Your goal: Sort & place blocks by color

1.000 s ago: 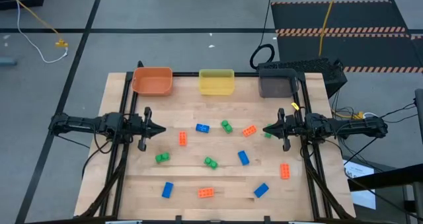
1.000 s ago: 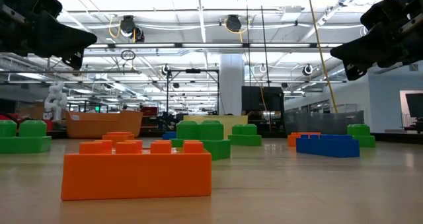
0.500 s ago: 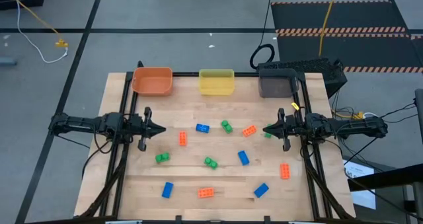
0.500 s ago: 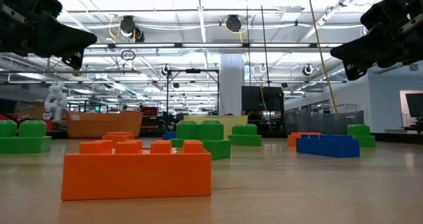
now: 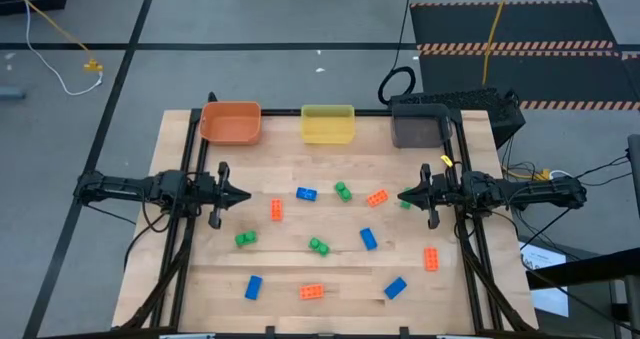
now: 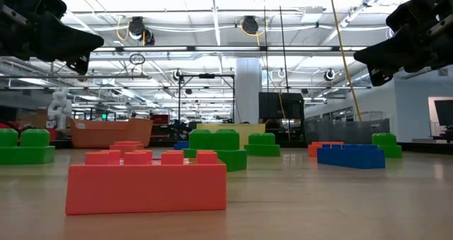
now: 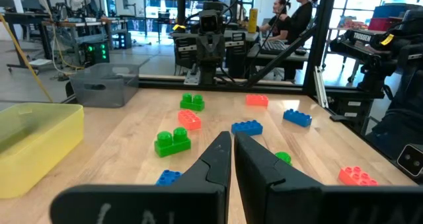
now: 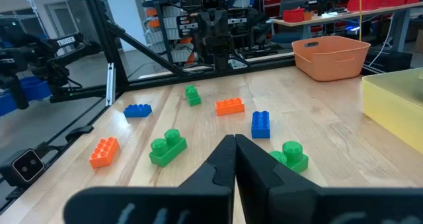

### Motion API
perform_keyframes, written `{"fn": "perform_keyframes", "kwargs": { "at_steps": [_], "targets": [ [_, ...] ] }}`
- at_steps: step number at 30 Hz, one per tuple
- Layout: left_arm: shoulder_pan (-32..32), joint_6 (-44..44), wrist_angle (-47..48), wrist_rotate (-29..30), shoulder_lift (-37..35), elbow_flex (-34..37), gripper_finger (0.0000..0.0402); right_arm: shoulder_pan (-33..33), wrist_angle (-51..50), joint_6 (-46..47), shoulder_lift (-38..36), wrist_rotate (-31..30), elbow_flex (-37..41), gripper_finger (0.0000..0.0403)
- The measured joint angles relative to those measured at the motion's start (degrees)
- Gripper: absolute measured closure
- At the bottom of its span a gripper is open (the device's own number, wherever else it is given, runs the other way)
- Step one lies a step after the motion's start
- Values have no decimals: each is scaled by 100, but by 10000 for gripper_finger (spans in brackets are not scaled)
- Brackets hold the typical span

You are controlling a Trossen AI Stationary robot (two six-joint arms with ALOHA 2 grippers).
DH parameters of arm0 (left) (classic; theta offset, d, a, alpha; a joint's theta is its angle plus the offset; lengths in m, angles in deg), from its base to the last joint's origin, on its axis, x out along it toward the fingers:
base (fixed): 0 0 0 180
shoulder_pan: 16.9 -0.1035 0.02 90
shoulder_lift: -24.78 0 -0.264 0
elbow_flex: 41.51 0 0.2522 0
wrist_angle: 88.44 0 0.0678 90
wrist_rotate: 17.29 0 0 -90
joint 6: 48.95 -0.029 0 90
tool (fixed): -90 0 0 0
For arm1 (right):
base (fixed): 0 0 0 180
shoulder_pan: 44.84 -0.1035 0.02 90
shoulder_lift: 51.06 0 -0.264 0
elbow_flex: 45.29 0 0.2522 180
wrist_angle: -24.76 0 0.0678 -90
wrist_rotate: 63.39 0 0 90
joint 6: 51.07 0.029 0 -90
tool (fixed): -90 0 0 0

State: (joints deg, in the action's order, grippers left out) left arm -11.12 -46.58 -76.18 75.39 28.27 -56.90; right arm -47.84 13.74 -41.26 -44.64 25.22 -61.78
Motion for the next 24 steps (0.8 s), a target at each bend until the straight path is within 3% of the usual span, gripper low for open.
{"fn": "perform_keyframes", "kwargs": {
  "at_steps": [17,24],
  "targets": [
    [0,-26,0,2,-2,0,378,-1,5,0,0,2,-1,403],
    [-2,-1014,-8,84,0,0,378,-1,63,0,0,-5,-1,403]
  ]
}}
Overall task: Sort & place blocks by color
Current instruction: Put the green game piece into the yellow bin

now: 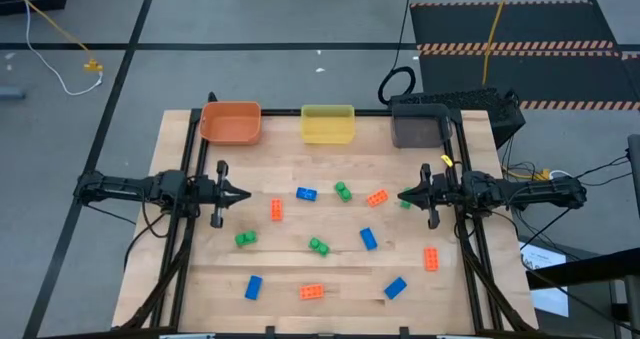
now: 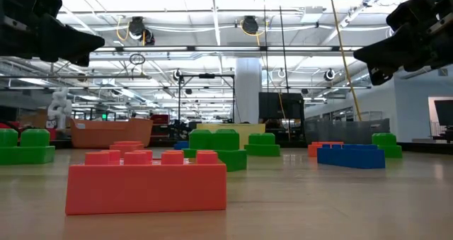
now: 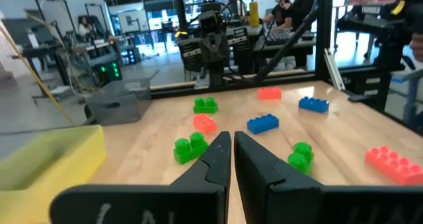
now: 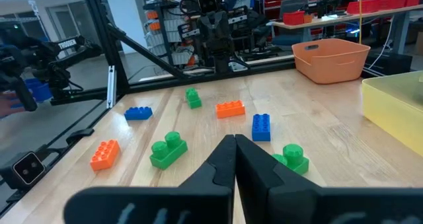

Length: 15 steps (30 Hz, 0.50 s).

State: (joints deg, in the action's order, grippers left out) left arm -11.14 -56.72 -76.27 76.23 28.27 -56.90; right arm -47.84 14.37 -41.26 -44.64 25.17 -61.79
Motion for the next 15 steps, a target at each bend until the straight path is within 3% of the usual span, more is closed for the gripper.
{"fn": "perform_keyframes", "kwargs": {
  "at_steps": [8,15],
  "targets": [
    [-2,108,-246,7,0,-2,378,2,241,2,2,-599,0,403],
    [-2,561,-1474,10,0,-2,378,2,404,0,4,-605,1,403]
  ]
}}
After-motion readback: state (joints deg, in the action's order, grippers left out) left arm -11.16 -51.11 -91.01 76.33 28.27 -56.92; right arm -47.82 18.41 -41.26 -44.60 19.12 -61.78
